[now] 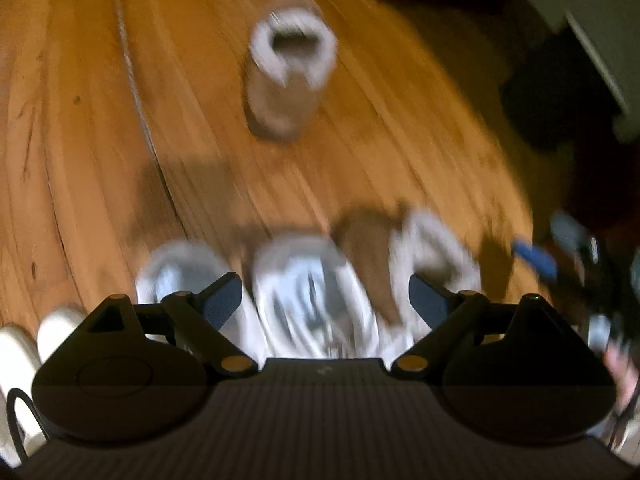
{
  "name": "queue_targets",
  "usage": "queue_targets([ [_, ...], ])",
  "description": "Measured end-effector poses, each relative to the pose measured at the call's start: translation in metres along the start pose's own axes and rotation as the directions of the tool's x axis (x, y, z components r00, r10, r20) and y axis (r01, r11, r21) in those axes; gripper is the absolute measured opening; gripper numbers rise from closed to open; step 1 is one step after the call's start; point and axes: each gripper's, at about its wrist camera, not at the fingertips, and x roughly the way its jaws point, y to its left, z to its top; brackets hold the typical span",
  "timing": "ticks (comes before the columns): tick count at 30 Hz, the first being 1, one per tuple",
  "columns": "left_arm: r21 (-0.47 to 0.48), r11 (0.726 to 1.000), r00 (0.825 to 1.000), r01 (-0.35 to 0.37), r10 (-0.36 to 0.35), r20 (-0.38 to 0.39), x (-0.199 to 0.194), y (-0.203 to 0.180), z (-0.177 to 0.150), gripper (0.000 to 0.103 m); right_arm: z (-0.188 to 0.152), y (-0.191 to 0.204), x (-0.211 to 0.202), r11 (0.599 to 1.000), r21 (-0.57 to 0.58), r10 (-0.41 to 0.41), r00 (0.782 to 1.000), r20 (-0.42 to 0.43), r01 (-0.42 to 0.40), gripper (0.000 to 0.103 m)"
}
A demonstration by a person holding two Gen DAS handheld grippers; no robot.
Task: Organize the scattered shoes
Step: 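Grasp the second tan slipper collar with the left tool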
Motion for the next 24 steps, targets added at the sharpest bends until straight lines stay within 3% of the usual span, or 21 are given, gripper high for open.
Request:
queue_targets([
  [4, -0.167, 0.985, 0.997, 0.051, -0.041, 0.058, 0.018, 0.025, 0.048, 0.091, -0.004, 0.01, 0.021, 0.996, -0.061, -0.073, 0.997, -0.028, 0.071, 0.086],
  [10, -0.119, 0.993, 0.996, -0.002, 0.013, 0.09, 0.056, 0.045, 0.098, 0.091, -0.011, 0.029, 0.02, 0.969, -0.192, -0.164, 0.986, -0.035, 0.154, 0.086],
  [15, -0.208, 0.977, 0.995, 0.051, -0.032, 0.096, 0.09, 0.062, 0.12, 0.091, -0.016, 0.034, 0.028, 0.948, -0.248, -0.22, 0.974, -0.058, 0.199, 0.086],
  [18, -0.285, 0.958, 0.995, 0.041, -0.013, 0.1, 0.109, 0.067, 0.127, 0.091, -0.019, 0.034, 0.035, 0.947, -0.259, -0.224, 0.97, -0.097, 0.192, 0.086],
  [22, -0.303, 0.953, 0.993, 0.024, 0.012, 0.116, 0.132, 0.064, 0.132, 0.091, -0.02, 0.035, 0.036, 0.942, -0.268, -0.233, 0.967, -0.098, 0.2, 0.086],
  [24, -0.356, 0.934, 0.994, 0.017, 0.022, 0.107, 0.143, 0.064, 0.131, 0.091, -0.02, 0.034, 0.036, 0.942, -0.263, -0.239, 0.966, -0.095, 0.208, 0.086],
])
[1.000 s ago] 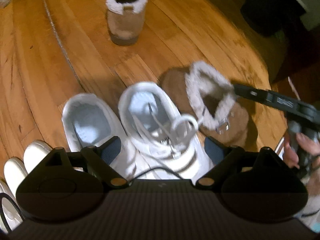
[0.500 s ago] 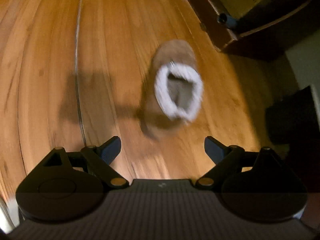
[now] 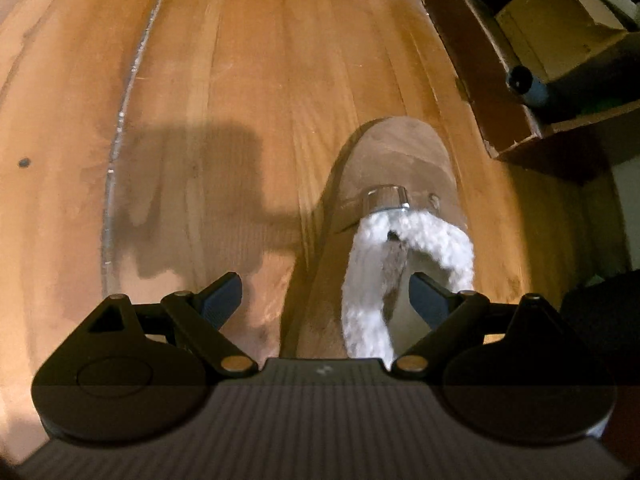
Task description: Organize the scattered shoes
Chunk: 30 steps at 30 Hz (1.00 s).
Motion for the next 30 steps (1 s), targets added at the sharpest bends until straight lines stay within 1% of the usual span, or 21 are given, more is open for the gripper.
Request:
queue_targets([
  [2, -0.025, 0.999, 0.999, -0.021, 0.02, -0.033, 0.01, 0.0, -0.002, 0.093, 0.0, -0.002, 0.0, 1.0, 0.012, -0.01, 1.0, -0.001, 0.01, 0.086],
  [3, -0.02, 0.999, 0.999, -0.025, 0.024, -0.04, 0.016, -0.002, -0.005, 0.097, 0.0, -0.002, 0.0, 1.0, 0.015, -0.015, 1.0, -0.002, 0.015, 0.086],
  [5, 0.035, 0.999, 1.0, -0.018, 0.018, -0.011, 0.015, -0.011, -0.009, 0.093, 0.0, -0.003, 0.001, 0.999, 0.02, -0.025, 1.0, 0.0, 0.025, 0.086],
  [6, 0.063, 0.998, 1.0, -0.016, 0.016, -0.002, 0.015, -0.015, -0.011, 0.073, 0.001, -0.004, 0.001, 0.999, 0.022, -0.031, 1.0, -0.001, 0.031, 0.086],
  [7, 0.06, 0.998, 0.999, -0.032, 0.032, -0.006, 0.015, -0.016, -0.012, 0.036, 0.001, -0.005, 0.002, 0.999, 0.025, -0.035, 0.999, -0.002, 0.035, 0.086],
  [8, 0.054, 0.997, 0.999, -0.05, 0.05, -0.011, 0.016, -0.017, -0.013, 0.022, 0.001, -0.006, 0.002, 0.999, 0.03, -0.039, 0.999, -0.004, 0.039, 0.086],
  [9, 0.024, 0.998, 0.998, -0.062, 0.063, -0.026, 0.016, -0.014, -0.013, 0.021, 0.001, -0.007, 0.003, 0.998, 0.036, -0.043, 0.999, -0.007, 0.043, 0.086],
  [11, -0.008, 0.998, 0.998, -0.054, 0.054, -0.022, 0.014, -0.011, -0.013, 0.018, 0.001, -0.009, 0.004, 0.998, 0.047, -0.048, 0.999, -0.006, 0.048, 0.086],
  [15, 0.012, 0.998, 0.998, -0.058, 0.059, -0.017, 0.007, -0.016, -0.017, 0.017, 0.004, -0.012, 0.0, 0.997, 0.061, -0.051, 0.999, 0.012, 0.05, 0.086],
  [20, -0.043, 0.999, 0.997, -0.004, 0.0, -0.081, -0.005, -0.019, -0.026, 0.017, 0.01, -0.025, -0.015, 0.993, 0.11, -0.056, 0.996, 0.069, 0.048, 0.086],
  [22, -0.065, 0.997, 0.99, 0.043, -0.051, -0.13, -0.014, -0.025, -0.035, 0.017, 0.011, -0.036, -0.028, 0.988, 0.14, -0.077, 0.992, 0.099, 0.062, 0.086],
  [23, -0.064, 0.997, 0.988, 0.053, -0.061, -0.14, -0.017, -0.028, -0.039, 0.017, 0.011, -0.039, -0.031, 0.987, 0.146, -0.084, 0.991, 0.108, 0.067, 0.086],
  [24, -0.057, 0.996, 0.982, 0.073, -0.082, -0.17, -0.023, -0.035, -0.049, 0.017, 0.011, -0.046, -0.039, 0.984, 0.159, -0.098, 0.987, 0.131, 0.076, 0.086],
  [26, -0.041, 0.994, 0.973, 0.097, -0.104, -0.205, -0.031, -0.047, -0.064, 0.017, 0.01, -0.067, -0.054, 0.969, 0.222, -0.147, 0.974, 0.175, 0.107, 0.086],
  [28, -0.026, 0.991, 0.961, 0.133, -0.135, -0.24, -0.044, -0.06, -0.084, 0.017, 0.009, -0.086, -0.066, 0.943, 0.31, -0.192, 0.961, 0.198, 0.124, 0.086],
  [30, -0.007, 0.988, 0.953, 0.156, -0.152, -0.261, -0.05, -0.074, -0.098, 0.017, 0.009, -0.097, -0.076, 0.93, 0.353, -0.196, 0.953, 0.23, 0.106, 0.086],
])
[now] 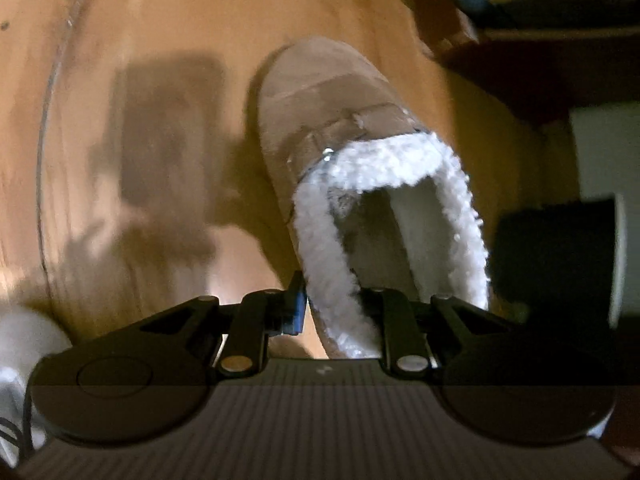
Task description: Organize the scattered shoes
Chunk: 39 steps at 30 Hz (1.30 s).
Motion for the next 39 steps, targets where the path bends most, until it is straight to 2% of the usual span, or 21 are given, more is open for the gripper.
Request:
queue_targets([
  [5, 0.092, 0.995, 0.997, 0.037, -0.03, -0.072, 0.012, -0.044, -0.04, 0.017, 0.007, -0.013, -0.012, 0.999, 0.049, -0.003, 0.997, 0.072, -0.001, 0.086],
  [6, 0.121, 0.992, 0.994, 0.037, -0.024, -0.106, 0.018, -0.055, -0.053, 0.02, 0.008, -0.015, -0.012, 0.999, 0.053, -0.008, 0.997, 0.077, 0.004, 0.086],
  [8, 0.16, 0.987, 0.988, 0.01, 0.014, -0.151, 0.023, -0.067, -0.073, 0.03, 0.008, -0.016, -0.013, 0.999, 0.049, -0.019, 0.997, 0.081, 0.015, 0.086],
  [9, 0.214, 0.977, 0.981, -0.023, 0.063, -0.181, 0.028, -0.077, -0.083, 0.042, 0.008, -0.016, -0.014, 0.999, 0.037, -0.029, 0.996, 0.083, 0.026, 0.086],
  [10, 0.265, 0.963, 0.975, -0.042, 0.097, -0.199, 0.03, -0.086, -0.092, 0.05, 0.007, -0.015, -0.014, 0.999, 0.028, -0.036, 0.996, 0.084, 0.033, 0.086],
  [12, 0.331, 0.943, 0.972, -0.031, 0.106, -0.209, 0.025, -0.095, -0.104, 0.052, 0.006, -0.014, -0.011, 0.999, 0.003, -0.053, 0.995, 0.088, 0.053, 0.086],
  [15, 0.391, 0.92, 0.976, -0.008, 0.092, -0.198, 0.009, -0.094, -0.109, 0.062, 0.005, -0.006, -0.004, 0.998, -0.044, -0.048, 0.996, 0.073, 0.052, 0.086],
  [17, 0.438, 0.898, 0.977, -0.031, 0.119, -0.176, -0.004, -0.087, -0.113, 0.064, 0.003, 0.004, 0.0, 0.991, -0.119, -0.059, 0.996, 0.074, 0.067, 0.086],
  [20, 0.468, 0.882, 0.98, -0.061, 0.143, -0.142, -0.017, -0.076, -0.11, 0.064, 0.002, 0.019, 0.006, 0.964, -0.236, -0.104, 0.989, 0.107, 0.126, 0.085],
  [23, 0.473, 0.878, 0.981, -0.079, 0.154, -0.122, -0.031, -0.061, -0.108, 0.068, 0.0, 0.025, 0.009, 0.944, -0.288, -0.135, 0.985, 0.109, 0.161, 0.079],
  [25, 0.504, 0.858, 0.977, -0.1, 0.181, -0.114, -0.04, -0.054, -0.115, 0.071, -0.006, 0.031, 0.015, 0.905, -0.388, -0.152, 0.984, 0.09, 0.175, 0.077],
  [26, 0.515, 0.851, 0.975, -0.107, 0.191, -0.112, -0.04, -0.054, -0.117, 0.072, -0.013, 0.036, 0.02, 0.863, -0.475, -0.155, 0.985, 0.08, 0.174, 0.077],
  [27, 0.553, 0.823, 0.97, -0.129, 0.221, -0.103, -0.043, -0.053, -0.123, 0.075, -0.019, 0.041, 0.026, 0.813, -0.557, -0.158, 0.985, 0.071, 0.171, 0.076],
  [28, 0.582, 0.8, 0.966, -0.146, 0.241, -0.089, -0.044, -0.051, -0.127, 0.081, -0.024, 0.044, 0.03, 0.771, -0.614, -0.164, 0.984, 0.063, 0.168, 0.072],
  [30, 0.618, 0.767, 0.96, -0.171, 0.271, -0.069, -0.046, -0.046, -0.133, 0.084, -0.039, 0.045, 0.042, 0.665, -0.724, -0.2, 0.978, 0.065, 0.184, 0.063],
  [31, 0.642, 0.743, 0.955, -0.189, 0.291, -0.055, -0.046, -0.042, -0.138, 0.084, -0.042, 0.044, 0.045, 0.637, -0.748, -0.206, 0.976, 0.068, 0.187, 0.063],
  [32, 0.654, 0.732, 0.954, -0.191, 0.295, -0.052, -0.045, -0.039, -0.14, 0.084, -0.04, 0.044, 0.045, 0.65, -0.74, -0.186, 0.98, 0.064, 0.172, 0.063],
  [34, 0.656, 0.735, 0.957, -0.17, 0.281, -0.068, -0.043, -0.037, -0.142, 0.084, -0.033, 0.043, 0.043, 0.685, -0.717, -0.132, 0.99, 0.052, 0.129, 0.057],
  [35, 0.652, 0.741, 0.958, -0.157, 0.274, -0.081, -0.04, -0.037, -0.141, 0.084, -0.031, 0.043, 0.043, 0.677, -0.725, -0.117, 0.991, 0.06, 0.124, 0.057],
  [36, 0.645, 0.749, 0.958, -0.152, 0.271, -0.09, -0.038, -0.037, -0.14, 0.085, -0.03, 0.045, 0.045, 0.651, -0.747, -0.118, 0.991, 0.07, 0.13, 0.057],
  [39, 0.623, 0.77, 0.959, -0.139, 0.262, -0.111, -0.036, -0.038, -0.138, 0.085, -0.033, 0.053, 0.058, 0.537, -0.826, -0.152, 0.983, 0.102, 0.169, 0.057],
])
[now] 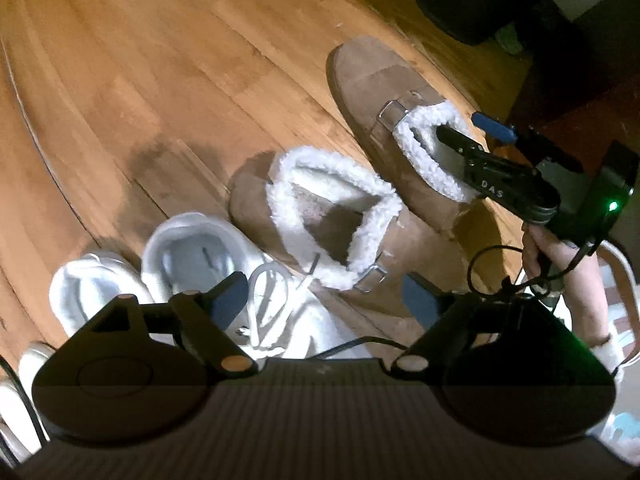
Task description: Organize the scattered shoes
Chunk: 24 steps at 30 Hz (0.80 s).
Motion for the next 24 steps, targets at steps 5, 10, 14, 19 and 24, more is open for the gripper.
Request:
queue_targets([
  [5, 0.003, 1.0, 1.0, 0.003, -0.003, 0.012, -0.003, 0.001, 0.005, 0.085, 0.009, 0.016, 0.021, 0.986, -0.164, -0.013, 1.0, -0.001, 0.012, 0.056],
  [10, -0.016, 1.0, 1.0, -0.014, 0.014, -0.006, -0.003, 0.009, 0.001, 0.085, 0.02, 0.034, 0.034, 0.96, -0.278, -0.04, 0.999, 0.014, 0.042, 0.022],
  [14, -0.058, 0.998, 1.0, -0.002, 0.001, -0.012, -0.005, 0.018, -0.001, 0.085, 0.031, 0.007, 0.045, 0.998, 0.026, 0.065, 0.997, -0.044, -0.064, 0.011],
  [19, -0.137, 0.989, 0.997, 0.059, -0.053, 0.05, -0.028, 0.032, -0.003, 0.085, 0.025, -0.069, 0.043, 0.769, 0.618, 0.22, 0.975, -0.015, -0.164, 0.011],
  [24, -0.137, 0.989, 0.996, 0.056, -0.045, 0.079, -0.042, 0.038, -0.006, 0.085, -0.014, -0.103, 0.046, 0.488, 0.828, 0.419, 0.906, 0.055, -0.276, 0.016],
])
